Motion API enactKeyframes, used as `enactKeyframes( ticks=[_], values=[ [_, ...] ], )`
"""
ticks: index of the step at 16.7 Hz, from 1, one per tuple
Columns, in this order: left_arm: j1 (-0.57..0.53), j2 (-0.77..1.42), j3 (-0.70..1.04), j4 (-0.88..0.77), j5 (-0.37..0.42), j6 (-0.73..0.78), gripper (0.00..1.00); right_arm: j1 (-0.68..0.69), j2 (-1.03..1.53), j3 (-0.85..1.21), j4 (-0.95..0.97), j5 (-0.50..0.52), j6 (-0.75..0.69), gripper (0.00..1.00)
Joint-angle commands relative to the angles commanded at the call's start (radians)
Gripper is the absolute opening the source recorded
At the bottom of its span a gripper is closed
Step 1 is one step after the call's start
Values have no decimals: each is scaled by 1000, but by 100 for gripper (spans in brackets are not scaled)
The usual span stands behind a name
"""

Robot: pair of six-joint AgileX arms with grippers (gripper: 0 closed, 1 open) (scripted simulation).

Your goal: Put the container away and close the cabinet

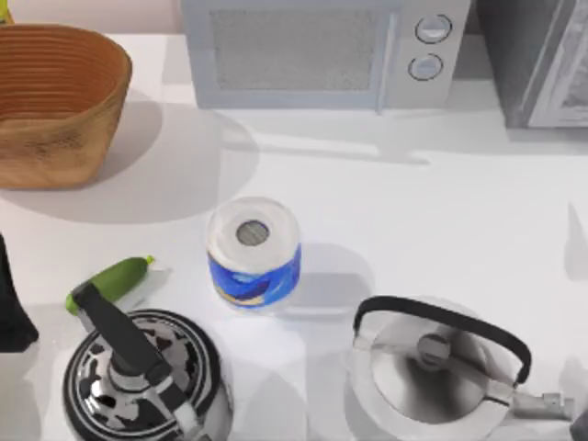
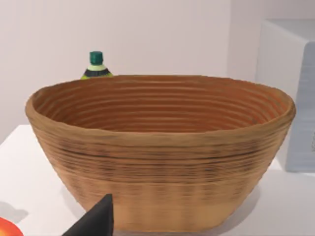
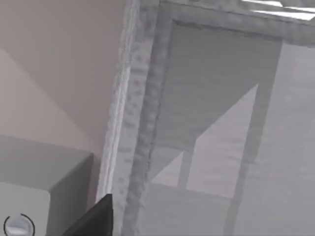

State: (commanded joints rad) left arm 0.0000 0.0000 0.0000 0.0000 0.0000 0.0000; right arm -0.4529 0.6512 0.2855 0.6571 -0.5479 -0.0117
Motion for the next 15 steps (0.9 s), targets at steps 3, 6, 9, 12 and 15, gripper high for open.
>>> enactKeyframes(
  ticks=[3,6,9,12,15],
  values=[
    [0,0,0,0,0,0,100,-176,285,64,233,-168,-1,100],
    [0,0,0,0,0,0,100,-341,531,97,378,-286,7,100],
    [0,0,0,0,0,0,100,-479,737,104,464,-378,23,100],
    [0,0,0,0,0,0,100,-557,864,93,528,-441,32,100],
    [0,0,0,0,0,0,100,-572,899,82,543,-465,34,100]
  ],
)
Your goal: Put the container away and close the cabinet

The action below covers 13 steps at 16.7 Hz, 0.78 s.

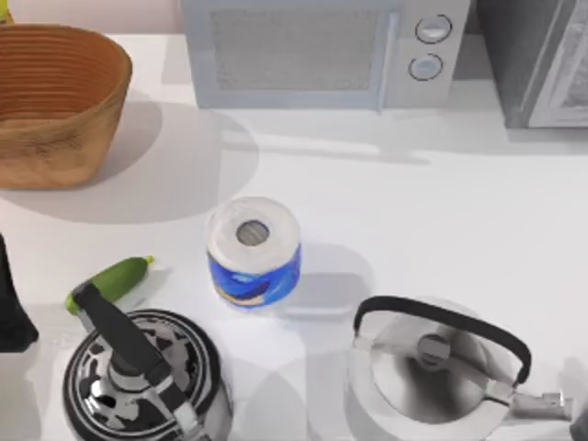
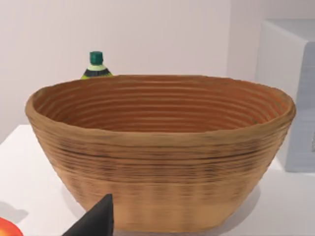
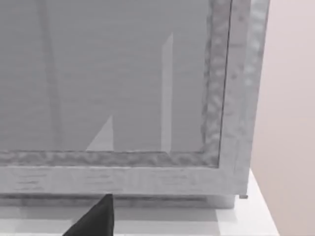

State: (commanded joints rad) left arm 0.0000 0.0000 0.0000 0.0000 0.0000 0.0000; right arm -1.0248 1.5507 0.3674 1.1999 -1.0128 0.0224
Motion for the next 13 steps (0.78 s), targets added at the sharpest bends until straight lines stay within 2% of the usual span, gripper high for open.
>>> enactKeyframes(
  ticks=[7,13],
  values=[
    [0,0,0,0,0,0,100,0,-21,57,-65,9,-2,100],
    [0,0,0,0,0,0,100,4,-96,368,-420,29,-10,100]
  ],
)
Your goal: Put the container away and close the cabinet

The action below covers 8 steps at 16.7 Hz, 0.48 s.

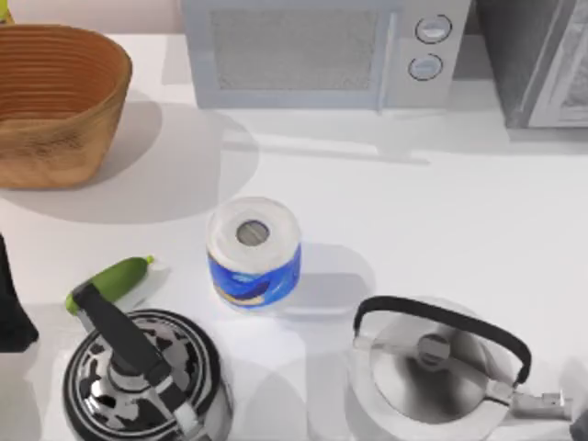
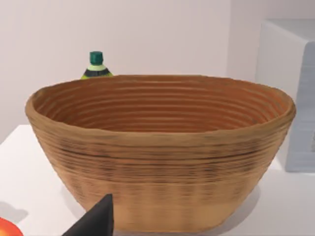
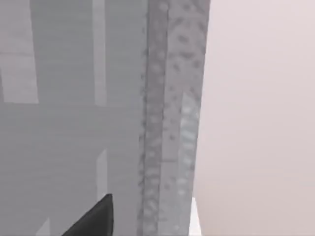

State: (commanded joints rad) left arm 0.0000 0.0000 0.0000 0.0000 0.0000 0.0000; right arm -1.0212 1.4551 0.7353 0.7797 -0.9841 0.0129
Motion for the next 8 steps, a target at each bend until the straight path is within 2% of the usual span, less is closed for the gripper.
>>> enactKeyframes(
  ticks=[8],
  values=[
    [0,0,0,0,0,0,100,0,-82,574,-658,-7,-2,100]
  ],
)
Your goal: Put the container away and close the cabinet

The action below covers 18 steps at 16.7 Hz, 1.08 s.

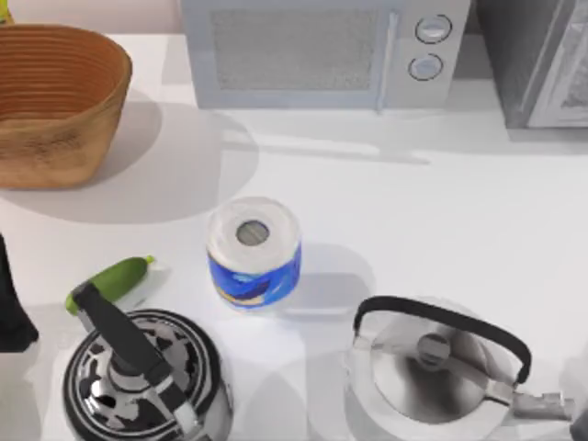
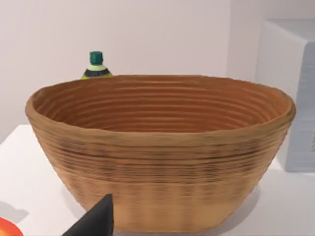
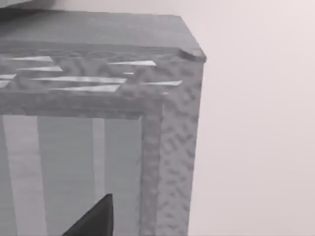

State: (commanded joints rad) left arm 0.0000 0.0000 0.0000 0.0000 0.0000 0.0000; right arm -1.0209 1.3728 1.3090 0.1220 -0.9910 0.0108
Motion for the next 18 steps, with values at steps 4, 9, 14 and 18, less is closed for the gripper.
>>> enactKeyframes(
  ticks=[4,9,14,18],
  values=[
    [0,0,0,0,0,0,100,-8,-19,242,-285,-19,5,100],
    [0,0,0,0,0,0,100,-19,-28,424,-490,-40,10,100],
    [0,0,0,0,0,0,100,-20,-28,441,-509,-43,11,100],
    [0,0,0,0,0,0,100,18,-27,448,-504,-9,6,100]
  ],
)
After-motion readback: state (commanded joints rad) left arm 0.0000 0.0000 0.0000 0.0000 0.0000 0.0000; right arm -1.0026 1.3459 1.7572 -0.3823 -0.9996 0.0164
